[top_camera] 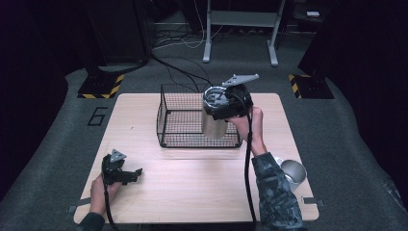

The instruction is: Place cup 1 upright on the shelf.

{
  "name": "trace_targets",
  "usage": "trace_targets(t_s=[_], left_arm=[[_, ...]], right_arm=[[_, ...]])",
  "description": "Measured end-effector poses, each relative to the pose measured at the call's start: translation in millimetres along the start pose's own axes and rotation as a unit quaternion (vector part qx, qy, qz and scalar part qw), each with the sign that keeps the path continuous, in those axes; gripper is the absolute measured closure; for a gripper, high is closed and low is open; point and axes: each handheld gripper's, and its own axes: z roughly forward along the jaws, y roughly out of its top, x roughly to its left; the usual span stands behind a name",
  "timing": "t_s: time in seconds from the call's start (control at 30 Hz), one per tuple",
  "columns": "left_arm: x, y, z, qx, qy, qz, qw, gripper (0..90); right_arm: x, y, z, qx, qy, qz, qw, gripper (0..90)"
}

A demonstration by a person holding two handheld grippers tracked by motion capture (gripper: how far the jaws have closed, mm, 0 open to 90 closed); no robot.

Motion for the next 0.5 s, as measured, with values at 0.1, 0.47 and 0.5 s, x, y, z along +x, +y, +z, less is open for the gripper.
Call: trace_targets(t_s=[0.1,0.47,0.5], left_arm=[[-0.1,0.0,0.1,-0.001,0.0,-0.001,1.0,0.0],[0.0,0.0,0.0,0.0,0.0,0.0,1.0,0.0],[-0.1,0.0,0.1,-0.001,0.0,-0.001,1.0,0.0]], right_arm=[[-3.1,4.0,4.3,-0.001,-0.002,0.001,1.0,3.6],[-14.8,16.5,21.5,0.006,-0.013,0.004,0.9999,3.6],[-15.1,17.4,23.5,0.007,-0.016,0.008,0.9998,3.6]])
